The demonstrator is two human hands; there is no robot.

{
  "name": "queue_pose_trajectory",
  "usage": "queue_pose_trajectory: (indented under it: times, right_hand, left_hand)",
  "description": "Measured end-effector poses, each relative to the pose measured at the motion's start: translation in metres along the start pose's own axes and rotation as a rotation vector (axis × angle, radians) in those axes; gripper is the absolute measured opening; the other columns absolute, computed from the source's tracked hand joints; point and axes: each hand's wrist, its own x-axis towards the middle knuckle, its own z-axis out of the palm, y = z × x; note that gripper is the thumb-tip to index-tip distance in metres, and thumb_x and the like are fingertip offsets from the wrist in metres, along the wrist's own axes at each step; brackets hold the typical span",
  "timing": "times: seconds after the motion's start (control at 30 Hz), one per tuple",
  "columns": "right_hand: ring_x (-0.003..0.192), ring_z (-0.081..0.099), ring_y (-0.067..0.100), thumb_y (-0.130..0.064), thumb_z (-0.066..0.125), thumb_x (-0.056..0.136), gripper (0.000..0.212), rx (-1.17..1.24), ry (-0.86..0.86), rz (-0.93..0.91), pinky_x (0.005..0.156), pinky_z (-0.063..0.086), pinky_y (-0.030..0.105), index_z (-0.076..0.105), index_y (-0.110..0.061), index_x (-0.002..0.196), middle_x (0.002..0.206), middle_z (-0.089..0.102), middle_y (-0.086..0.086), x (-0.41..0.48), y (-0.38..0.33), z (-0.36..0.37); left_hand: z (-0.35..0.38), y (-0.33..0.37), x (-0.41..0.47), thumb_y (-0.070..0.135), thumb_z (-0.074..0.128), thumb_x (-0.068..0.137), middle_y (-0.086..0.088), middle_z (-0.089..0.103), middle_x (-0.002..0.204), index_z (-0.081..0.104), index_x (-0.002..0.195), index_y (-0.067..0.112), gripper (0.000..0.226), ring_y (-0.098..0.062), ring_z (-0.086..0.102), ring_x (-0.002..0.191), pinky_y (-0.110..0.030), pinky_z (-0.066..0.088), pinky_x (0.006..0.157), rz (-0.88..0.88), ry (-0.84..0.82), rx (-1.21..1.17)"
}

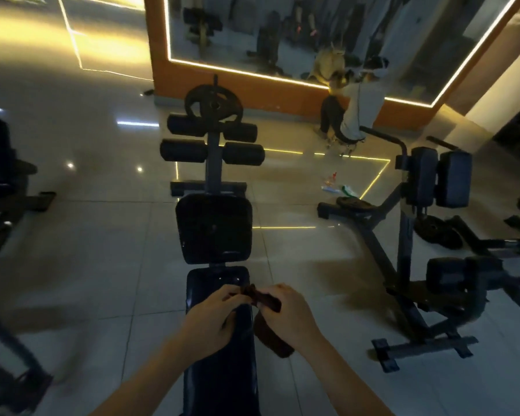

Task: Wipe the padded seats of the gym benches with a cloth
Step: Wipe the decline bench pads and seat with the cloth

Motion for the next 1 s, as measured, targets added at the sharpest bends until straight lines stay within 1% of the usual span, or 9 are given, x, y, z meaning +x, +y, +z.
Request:
queue_pose_trajectory:
  times: [0.07, 0.13, 0.2, 0.3, 0.4, 0.53, 0.67, 0.8, 1.0]
  right_hand:
    - [0.098, 0.058, 0.009, -0.027, 0.06, 0.093, 0.029, 0.017, -0.046, -0.042, 0.085, 0.046, 0.018, 0.066, -0.028, 0.122, 0.1, 0.054, -0.016, 0.01, 0.018, 0.006]
    - [0.098, 0.06, 0.009, -0.032, 0.06, 0.092, 0.032, 0.023, -0.111, -0.085, 0.09, 0.05, 0.025, 0.064, -0.03, 0.123, 0.102, 0.055, -0.017, 0.023, 0.034, 0.013]
    - [0.095, 0.057, 0.004, -0.032, 0.061, 0.092, 0.031, 0.017, -0.168, -0.138, 0.087, 0.048, 0.016, 0.064, -0.031, 0.124, 0.104, 0.058, -0.017, 0.038, 0.051, 0.021]
    - [0.093, 0.053, -0.001, -0.032, 0.059, 0.093, 0.03, -0.048, -0.243, -0.224, 0.076, 0.034, 0.002, 0.065, -0.034, 0.122, 0.11, 0.064, -0.011, 0.06, 0.065, 0.026]
    - [0.102, 0.056, 0.004, -0.035, 0.058, 0.093, 0.03, -0.097, -0.187, -0.284, 0.082, 0.033, 0.005, 0.065, -0.034, 0.122, 0.115, 0.063, -0.011, 0.088, 0.066, 0.034]
    - [0.102, 0.059, 0.01, -0.03, 0.059, 0.094, 0.029, -0.091, -0.107, -0.366, 0.087, 0.045, 0.019, 0.065, -0.029, 0.123, 0.112, 0.063, -0.006, 0.123, 0.057, 0.056]
    - [0.098, 0.06, 0.013, -0.025, 0.062, 0.094, 0.029, -0.086, -0.009, -0.435, 0.083, 0.044, 0.019, 0.067, -0.025, 0.123, 0.11, 0.063, -0.001, 0.152, 0.061, 0.095]
    - [0.099, 0.06, 0.015, -0.023, 0.062, 0.093, 0.03, -0.093, 0.029, -0.47, 0.085, 0.045, 0.022, 0.067, -0.025, 0.123, 0.11, 0.064, 0.0, 0.175, 0.088, 0.152]
    - [0.099, 0.06, 0.016, -0.022, 0.059, 0.095, 0.029, -0.135, 0.085, -0.53, 0.084, 0.044, 0.024, 0.07, -0.027, 0.121, 0.108, 0.066, -0.001, 0.206, 0.146, 0.238]
  left_hand:
    - [0.019, 0.002, 0.002, 0.019, 0.044, 0.09, 0.022, 0.035, 0.14, 0.049, 0.131, 0.037, 0.045, 0.004, 0.049, 0.107, -0.003, 0.04, 0.087, -0.073, 0.051, 0.005]
    - [0.041, -0.002, 0.005, 0.019, 0.045, 0.09, 0.03, 0.029, 0.139, 0.047, 0.129, 0.041, 0.045, 0.004, 0.05, 0.105, 0.002, 0.035, 0.08, -0.164, 0.107, -0.011]
    - [0.059, -0.01, 0.008, 0.019, 0.045, 0.09, 0.034, 0.026, 0.139, 0.044, 0.128, 0.044, 0.045, 0.0, 0.052, 0.108, -0.004, 0.042, 0.081, -0.213, 0.153, -0.029]
    - [0.078, -0.018, 0.012, 0.027, 0.037, 0.089, 0.029, 0.029, 0.142, 0.045, 0.131, 0.044, 0.046, 0.0, 0.05, 0.116, -0.018, 0.05, 0.088, -0.251, 0.23, -0.026]
    - [0.072, -0.03, 0.023, 0.017, 0.045, 0.09, 0.025, 0.032, 0.14, 0.049, 0.134, 0.035, 0.047, 0.002, 0.046, 0.114, -0.004, 0.035, 0.091, -0.25, 0.274, -0.002]
    - [0.052, -0.063, 0.043, 0.001, 0.051, 0.086, 0.008, 0.046, 0.138, 0.057, 0.127, 0.022, 0.047, -0.014, 0.054, 0.114, -0.013, 0.037, 0.094, -0.237, 0.319, 0.08]
    - [0.058, -0.105, 0.045, 0.005, 0.053, 0.09, 0.004, 0.045, 0.142, 0.056, 0.13, 0.021, 0.043, -0.016, 0.053, 0.119, -0.016, 0.039, 0.092, -0.262, 0.344, 0.166]
    - [0.09, -0.158, 0.04, 0.011, 0.055, 0.093, 0.006, 0.043, 0.143, 0.054, 0.13, 0.024, 0.039, -0.01, 0.054, 0.108, -0.001, 0.031, 0.078, -0.272, 0.327, 0.23]
    - [0.157, -0.238, 0.034, 0.008, 0.055, 0.095, 0.006, 0.04, 0.149, 0.052, 0.136, 0.023, 0.044, -0.015, 0.047, 0.128, -0.015, 0.031, 0.097, -0.275, 0.344, 0.266]
